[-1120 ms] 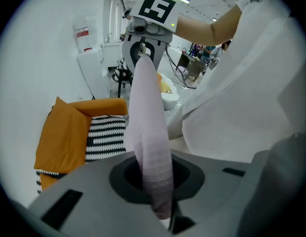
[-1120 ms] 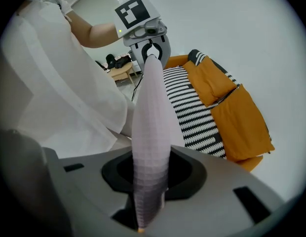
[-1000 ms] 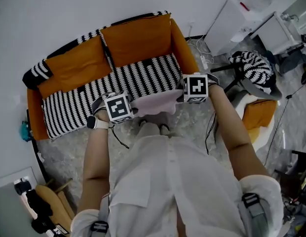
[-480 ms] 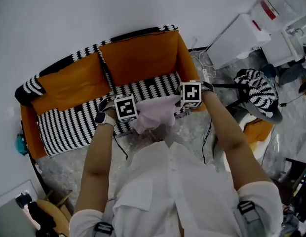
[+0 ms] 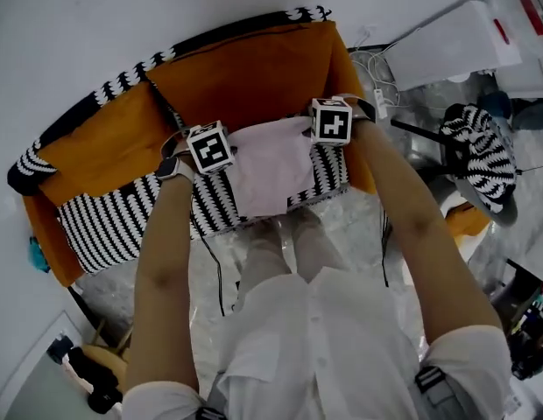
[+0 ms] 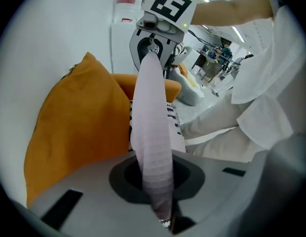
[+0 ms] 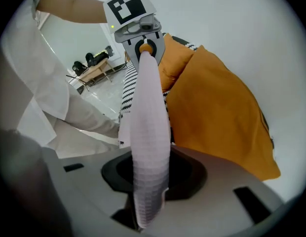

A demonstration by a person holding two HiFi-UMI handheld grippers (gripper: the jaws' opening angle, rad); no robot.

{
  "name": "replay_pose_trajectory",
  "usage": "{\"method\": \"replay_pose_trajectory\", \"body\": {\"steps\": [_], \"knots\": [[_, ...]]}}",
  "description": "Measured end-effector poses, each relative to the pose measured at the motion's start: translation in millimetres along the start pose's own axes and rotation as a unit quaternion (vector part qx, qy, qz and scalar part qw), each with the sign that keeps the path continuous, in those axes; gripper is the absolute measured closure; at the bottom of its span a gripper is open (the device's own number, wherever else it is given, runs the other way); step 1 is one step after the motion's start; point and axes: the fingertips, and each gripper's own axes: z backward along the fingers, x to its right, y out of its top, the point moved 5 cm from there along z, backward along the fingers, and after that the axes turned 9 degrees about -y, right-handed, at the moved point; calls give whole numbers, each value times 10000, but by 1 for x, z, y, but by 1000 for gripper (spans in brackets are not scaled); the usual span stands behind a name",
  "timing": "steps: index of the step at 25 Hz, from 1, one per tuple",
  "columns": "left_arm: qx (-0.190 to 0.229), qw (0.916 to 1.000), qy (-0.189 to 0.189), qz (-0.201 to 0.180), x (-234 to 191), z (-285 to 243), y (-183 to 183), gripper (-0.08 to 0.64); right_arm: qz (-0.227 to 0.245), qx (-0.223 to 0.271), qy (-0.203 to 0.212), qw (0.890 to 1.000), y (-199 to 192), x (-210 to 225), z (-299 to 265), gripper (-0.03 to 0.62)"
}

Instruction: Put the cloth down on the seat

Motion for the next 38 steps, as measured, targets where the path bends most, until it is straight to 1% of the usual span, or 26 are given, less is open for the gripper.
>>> {"method": "replay_pose_trajectory", "body": {"steps": [3,6,8,11,15,18,26,29,32,35,38], "knots": [[-23,9999,155,23,-33,12,9,514,53,42,-234,9997,1,40,-4,483],[-62,9996,243,89,-53,23,9,514,54,95,-312,9995,7,62,-5,483],[-48,9997,187,135,-58,22,8,514,40,119,-280,9995,8,65,-8,483],[-65,9998,143,111,-53,7,5,514,68,119,-241,9996,2,55,-18,483],[-131,9998,-30,161,-26,-26,-5,514,158,150,-180,9996,-10,17,-39,483],[-156,9994,-231,206,3,-54,-13,514,274,143,-33,9995,-20,-21,-54,482],[-195,9953,-878,348,102,-123,-31,512,99,51,832,9965,-44,-138,-81,480],[-224,9916,-1191,452,141,-142,-36,512,-1,23,1173,9931,-50,-179,-85,480],[-218,9862,-1559,514,174,-156,-40,512,-41,-42,1579,9874,-53,-215,-86,480],[-158,9819,-1797,584,191,-167,-45,512,-25,-75,1780,9840,-54,-231,-90,480],[-114,9811,-1798,705,177,-174,-52,512,-173,-101,1946,9807,-51,-225,-100,479]]}}
